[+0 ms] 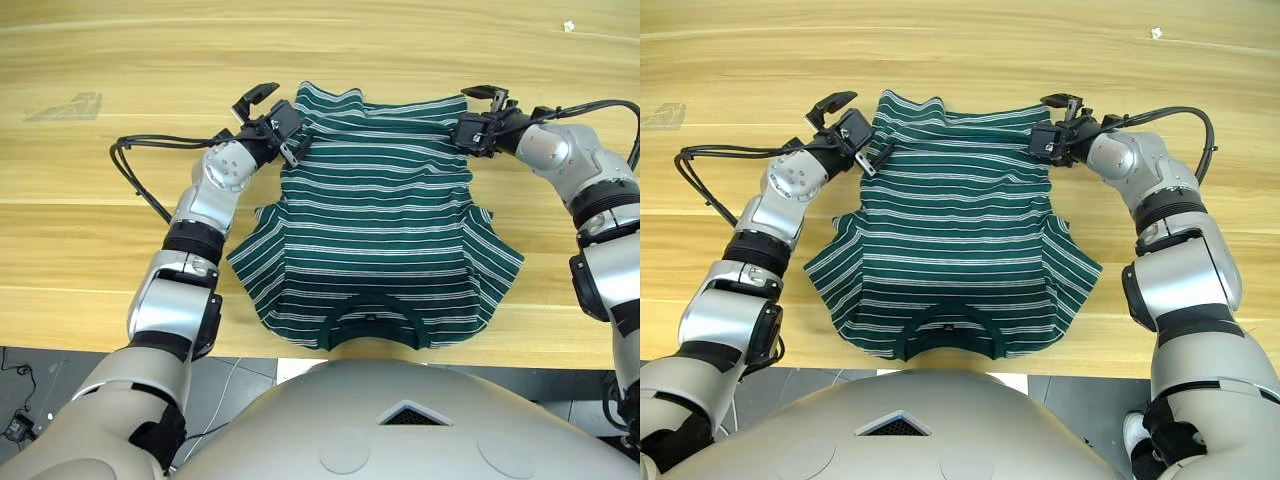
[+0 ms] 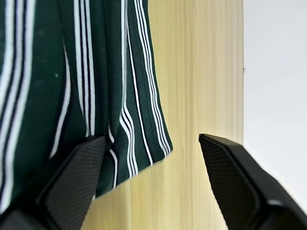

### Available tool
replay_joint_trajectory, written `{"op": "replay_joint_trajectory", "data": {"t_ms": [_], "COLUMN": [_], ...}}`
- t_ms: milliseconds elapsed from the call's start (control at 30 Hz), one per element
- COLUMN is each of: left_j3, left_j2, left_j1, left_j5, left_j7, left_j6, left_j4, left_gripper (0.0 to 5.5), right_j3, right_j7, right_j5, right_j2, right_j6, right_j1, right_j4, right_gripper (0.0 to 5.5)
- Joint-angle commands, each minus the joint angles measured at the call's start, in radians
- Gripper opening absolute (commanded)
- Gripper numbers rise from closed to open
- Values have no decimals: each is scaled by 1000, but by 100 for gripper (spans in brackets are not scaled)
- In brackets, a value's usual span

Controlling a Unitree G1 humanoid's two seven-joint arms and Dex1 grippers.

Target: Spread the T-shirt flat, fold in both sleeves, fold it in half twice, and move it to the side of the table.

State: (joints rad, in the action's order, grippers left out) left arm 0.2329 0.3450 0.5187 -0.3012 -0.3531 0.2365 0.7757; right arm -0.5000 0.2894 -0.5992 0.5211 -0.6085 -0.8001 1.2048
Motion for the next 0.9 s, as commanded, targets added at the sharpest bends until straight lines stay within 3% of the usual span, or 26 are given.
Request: {"op": "replay_joint_trajectory", "data": {"t_ms": [33,900], "left_j3": [-4,-49], "left_j2": [7,-8], "left_j1": [-23,-194], "left_j5": [8,59], "left_j7": [-7,69], "left_j6": [-8,-34], "left_j4": [-14,-95], "left_gripper": [490,490], "right_j3": [-4,69], "right_j7": [33,-105], "right_j5": [-3,34], "right_j2": [13,-9], "right_j6": [17,18], "right_j1": [37,1], "right_j4": [18,-19], "right_gripper": [357,357]}}
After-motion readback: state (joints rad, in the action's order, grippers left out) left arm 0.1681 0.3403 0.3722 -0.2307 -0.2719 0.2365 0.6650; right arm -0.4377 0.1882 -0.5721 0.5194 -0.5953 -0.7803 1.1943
